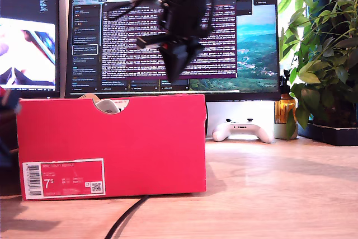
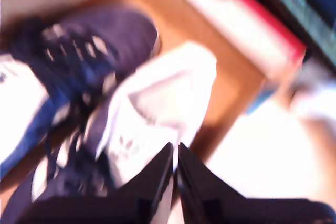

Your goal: Pack the blue shoes by picking the first shoe and placing it inside the red shoebox, left side, then picking and rotating the second shoe and placing it in the shoebox

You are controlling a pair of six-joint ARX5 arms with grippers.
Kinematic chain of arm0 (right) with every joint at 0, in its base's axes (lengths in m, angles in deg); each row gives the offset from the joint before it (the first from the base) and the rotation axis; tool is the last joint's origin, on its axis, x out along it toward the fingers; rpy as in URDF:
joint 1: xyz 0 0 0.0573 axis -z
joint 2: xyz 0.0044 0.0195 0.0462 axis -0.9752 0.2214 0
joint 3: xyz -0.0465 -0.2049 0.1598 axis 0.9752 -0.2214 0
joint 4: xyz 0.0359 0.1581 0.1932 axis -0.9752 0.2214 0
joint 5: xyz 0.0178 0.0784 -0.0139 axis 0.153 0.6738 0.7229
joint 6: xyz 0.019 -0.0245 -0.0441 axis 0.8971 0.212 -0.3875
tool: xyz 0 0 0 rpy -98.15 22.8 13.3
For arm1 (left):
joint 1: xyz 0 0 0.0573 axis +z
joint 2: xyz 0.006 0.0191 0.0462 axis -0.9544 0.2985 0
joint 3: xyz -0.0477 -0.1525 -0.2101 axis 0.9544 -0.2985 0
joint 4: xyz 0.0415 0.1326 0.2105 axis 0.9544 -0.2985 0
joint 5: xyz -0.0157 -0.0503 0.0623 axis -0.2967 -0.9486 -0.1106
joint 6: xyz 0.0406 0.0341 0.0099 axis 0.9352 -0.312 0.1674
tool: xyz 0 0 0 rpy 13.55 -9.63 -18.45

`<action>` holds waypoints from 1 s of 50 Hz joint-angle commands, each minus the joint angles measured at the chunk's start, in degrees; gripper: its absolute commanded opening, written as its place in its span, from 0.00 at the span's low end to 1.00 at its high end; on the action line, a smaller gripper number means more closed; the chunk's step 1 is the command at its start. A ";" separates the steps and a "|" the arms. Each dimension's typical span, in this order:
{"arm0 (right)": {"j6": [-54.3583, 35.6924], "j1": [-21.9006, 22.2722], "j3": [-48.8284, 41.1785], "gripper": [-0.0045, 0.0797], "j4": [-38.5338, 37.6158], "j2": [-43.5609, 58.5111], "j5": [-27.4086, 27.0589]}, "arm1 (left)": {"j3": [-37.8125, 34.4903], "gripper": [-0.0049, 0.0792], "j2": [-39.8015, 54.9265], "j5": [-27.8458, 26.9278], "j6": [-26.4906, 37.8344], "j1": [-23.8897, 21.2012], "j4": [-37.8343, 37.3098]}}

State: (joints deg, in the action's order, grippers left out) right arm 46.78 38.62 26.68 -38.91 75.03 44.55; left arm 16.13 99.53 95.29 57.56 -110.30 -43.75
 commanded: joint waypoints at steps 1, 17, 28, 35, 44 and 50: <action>1.36 1.20 0.87 0.04 1.22 -1.16 1.84 | -0.61 0.04 -2.45 -0.22 0.33 -1.14 -0.35; 6.34 6.19 0.87 0.04 8.11 -1.27 5.29 | -0.61 0.04 -16.41 -0.20 4.81 -5.14 -8.83; 8.37 7.54 0.85 0.04 9.38 -2.64 5.38 | -0.44 0.04 -25.64 -0.17 5.88 -6.19 -13.25; 8.76 8.61 -0.42 0.04 8.94 -4.85 5.38 | 0.26 0.04 -30.73 0.70 7.19 -6.38 -16.37; 9.07 10.58 -7.19 0.04 5.07 -10.69 5.38 | 0.44 0.04 -35.28 2.38 10.75 -6.34 -16.63; 9.46 12.24 -13.66 0.04 1.27 -15.39 5.40 | 0.44 0.04 -36.09 3.08 10.82 -6.21 -17.11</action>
State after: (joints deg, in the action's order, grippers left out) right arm 55.72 50.20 16.43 -36.22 60.63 49.91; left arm 16.17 63.29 97.85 68.03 -116.47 -60.93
